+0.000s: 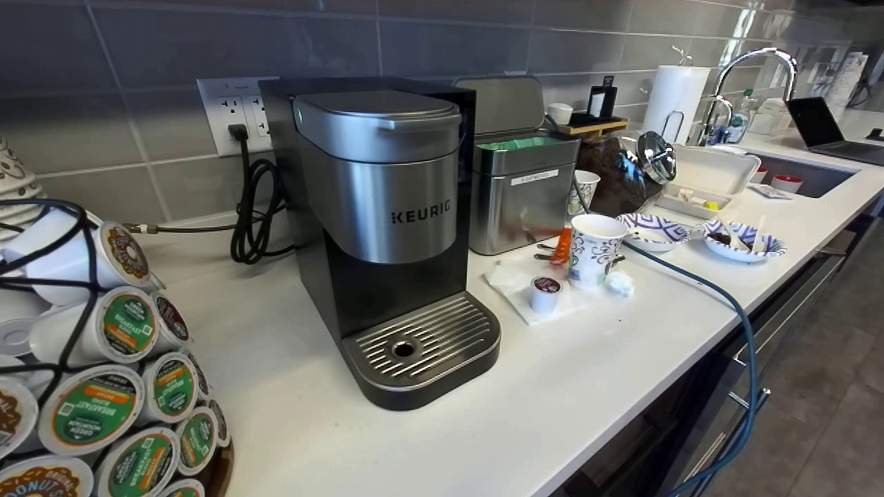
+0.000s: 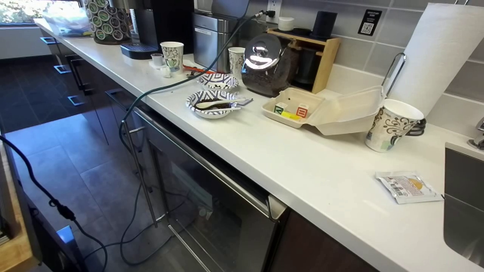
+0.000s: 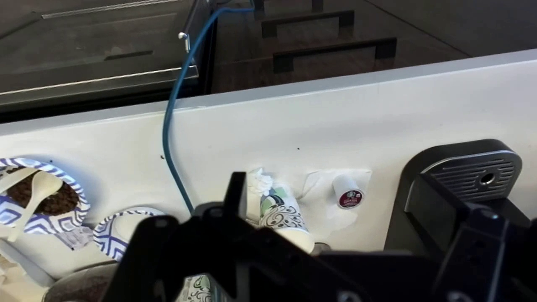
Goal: Use the spoon to scoop up contents from the bowl to right into the bowl to the left
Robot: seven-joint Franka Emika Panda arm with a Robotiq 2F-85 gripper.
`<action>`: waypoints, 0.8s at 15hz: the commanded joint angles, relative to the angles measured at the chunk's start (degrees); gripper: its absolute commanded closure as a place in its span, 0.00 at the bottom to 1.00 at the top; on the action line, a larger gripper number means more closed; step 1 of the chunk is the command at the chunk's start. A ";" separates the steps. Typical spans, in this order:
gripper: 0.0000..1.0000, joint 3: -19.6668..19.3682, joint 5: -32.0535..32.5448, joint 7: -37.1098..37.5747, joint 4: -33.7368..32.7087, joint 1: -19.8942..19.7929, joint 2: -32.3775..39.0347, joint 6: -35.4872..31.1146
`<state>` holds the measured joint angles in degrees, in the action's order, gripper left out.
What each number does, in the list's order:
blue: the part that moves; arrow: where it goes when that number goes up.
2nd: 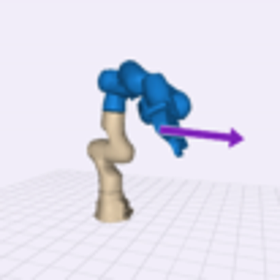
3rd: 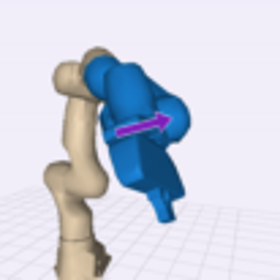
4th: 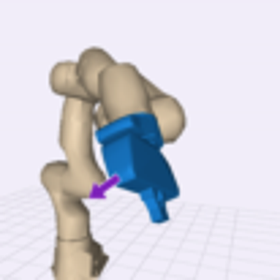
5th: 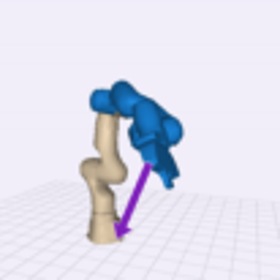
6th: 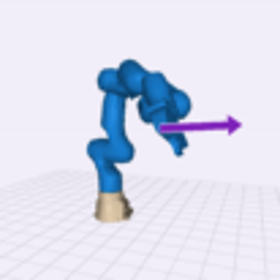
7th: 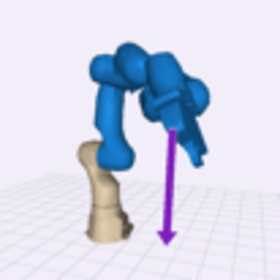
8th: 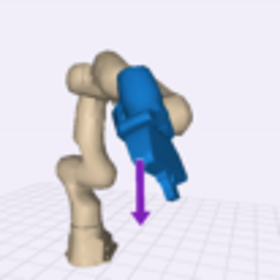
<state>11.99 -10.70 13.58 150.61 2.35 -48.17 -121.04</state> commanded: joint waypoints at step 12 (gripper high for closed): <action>0.00 -11.77 8.23 -6.72 -16.37 3.25 26.85 -7.73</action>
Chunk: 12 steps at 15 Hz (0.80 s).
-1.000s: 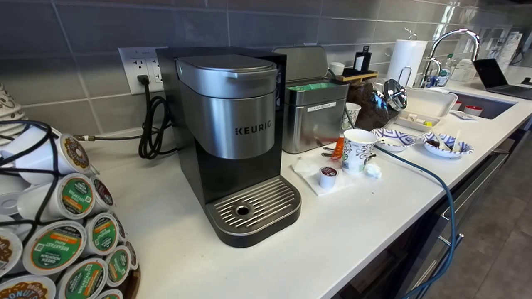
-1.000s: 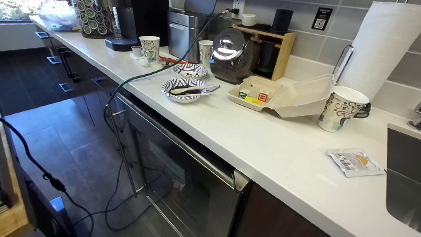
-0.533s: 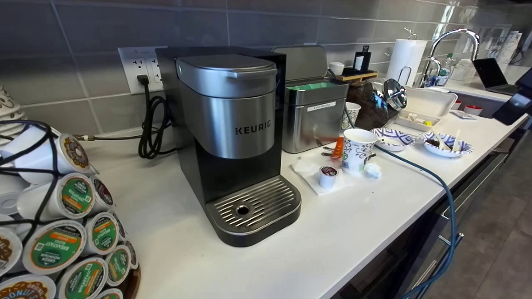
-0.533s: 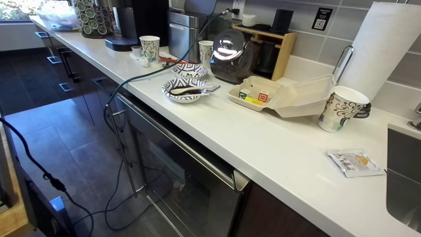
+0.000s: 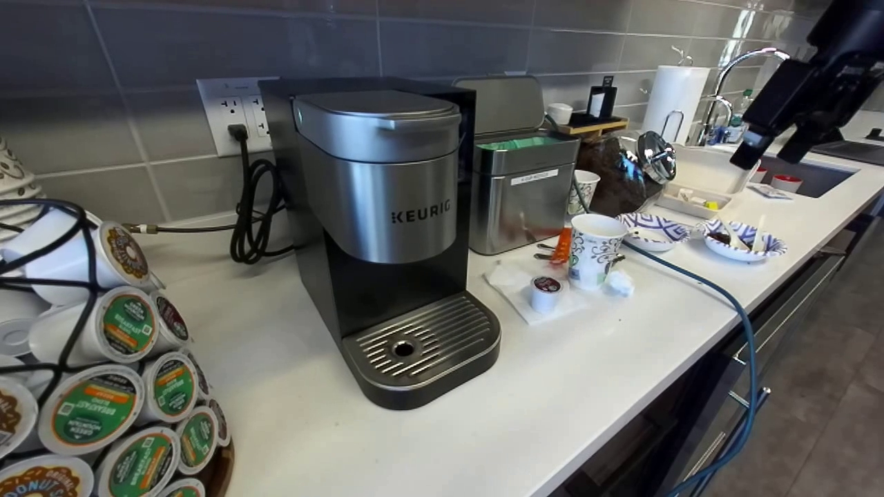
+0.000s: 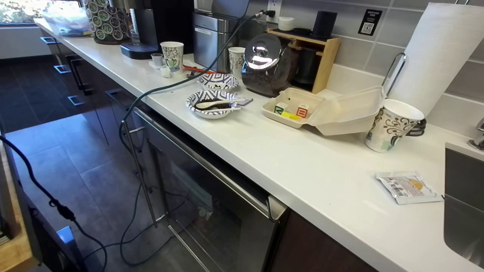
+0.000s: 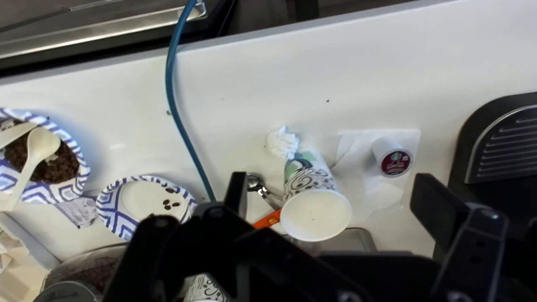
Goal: Use the spoon to scoop up contents from the bowl to right into the bowl to the left
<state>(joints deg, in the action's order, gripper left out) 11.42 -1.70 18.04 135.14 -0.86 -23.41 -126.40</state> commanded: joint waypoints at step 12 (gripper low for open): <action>0.00 -27.57 -12.66 -28.72 -3.75 6.36 7.10 -4.03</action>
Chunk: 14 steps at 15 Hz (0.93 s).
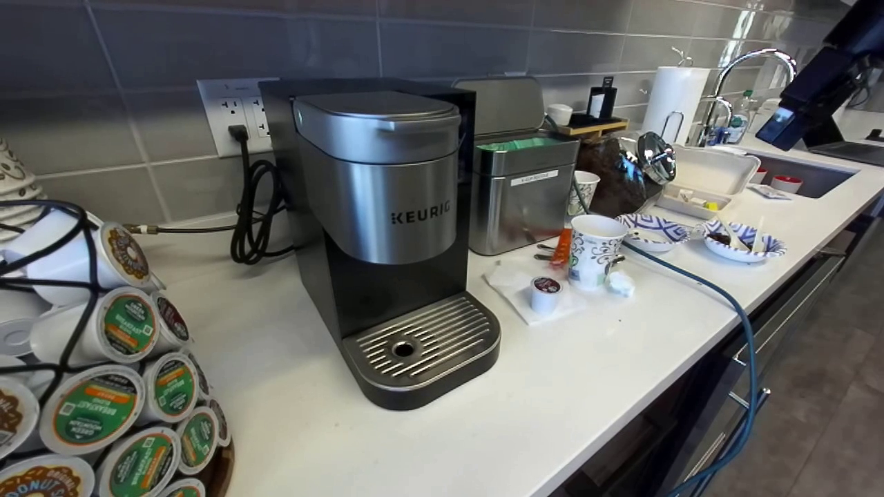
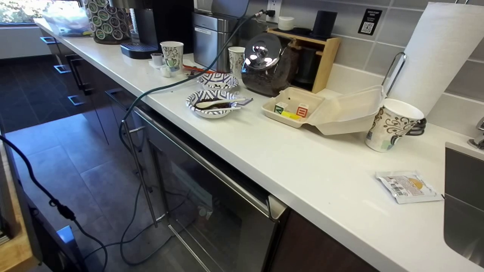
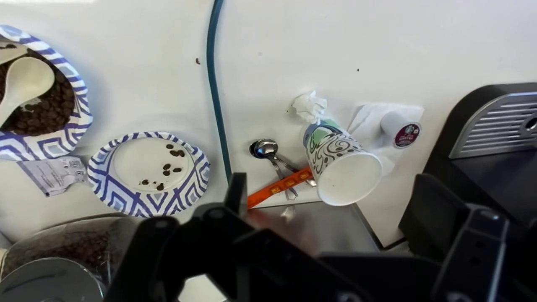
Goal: Use the spoon to scoop up contents from the bowl to right into the bowl to the left
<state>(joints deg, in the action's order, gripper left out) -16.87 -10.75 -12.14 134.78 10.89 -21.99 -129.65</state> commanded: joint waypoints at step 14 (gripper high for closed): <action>0.00 0.17 -4.04 7.51 -21.11 -22.51 37.97 -14.29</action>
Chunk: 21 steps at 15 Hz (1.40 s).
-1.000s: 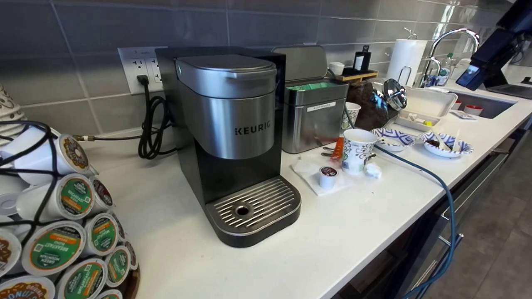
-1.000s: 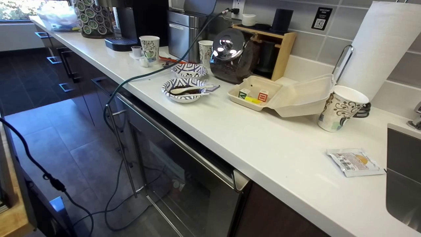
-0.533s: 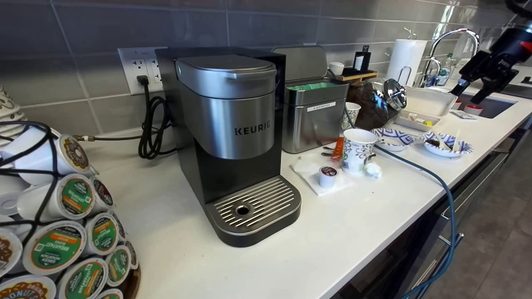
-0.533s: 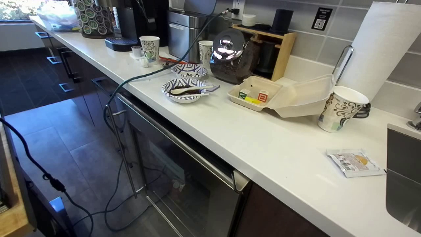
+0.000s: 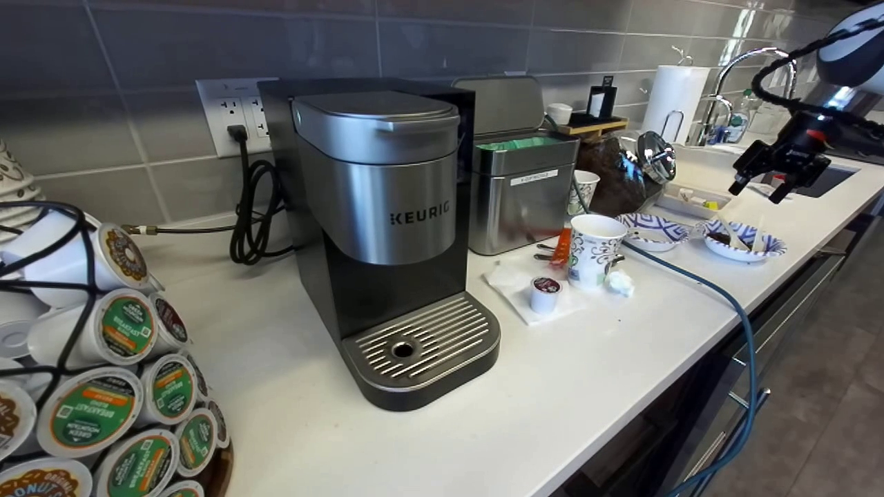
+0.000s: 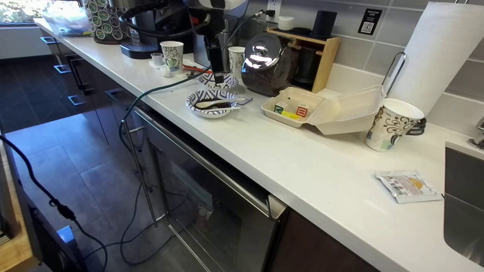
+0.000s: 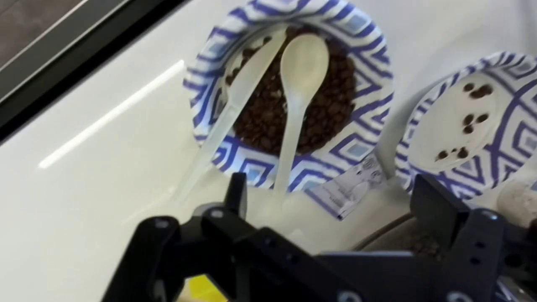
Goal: Use the spoon to scoop up contents from the bowl to right into the bowl to the left
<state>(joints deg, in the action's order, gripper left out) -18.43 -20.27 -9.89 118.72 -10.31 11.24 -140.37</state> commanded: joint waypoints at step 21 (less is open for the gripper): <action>0.00 -0.12 15.04 30.99 -3.68 2.30 13.86 -19.67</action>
<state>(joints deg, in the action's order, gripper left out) -15.94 -8.45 16.01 114.71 -10.30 23.17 -158.17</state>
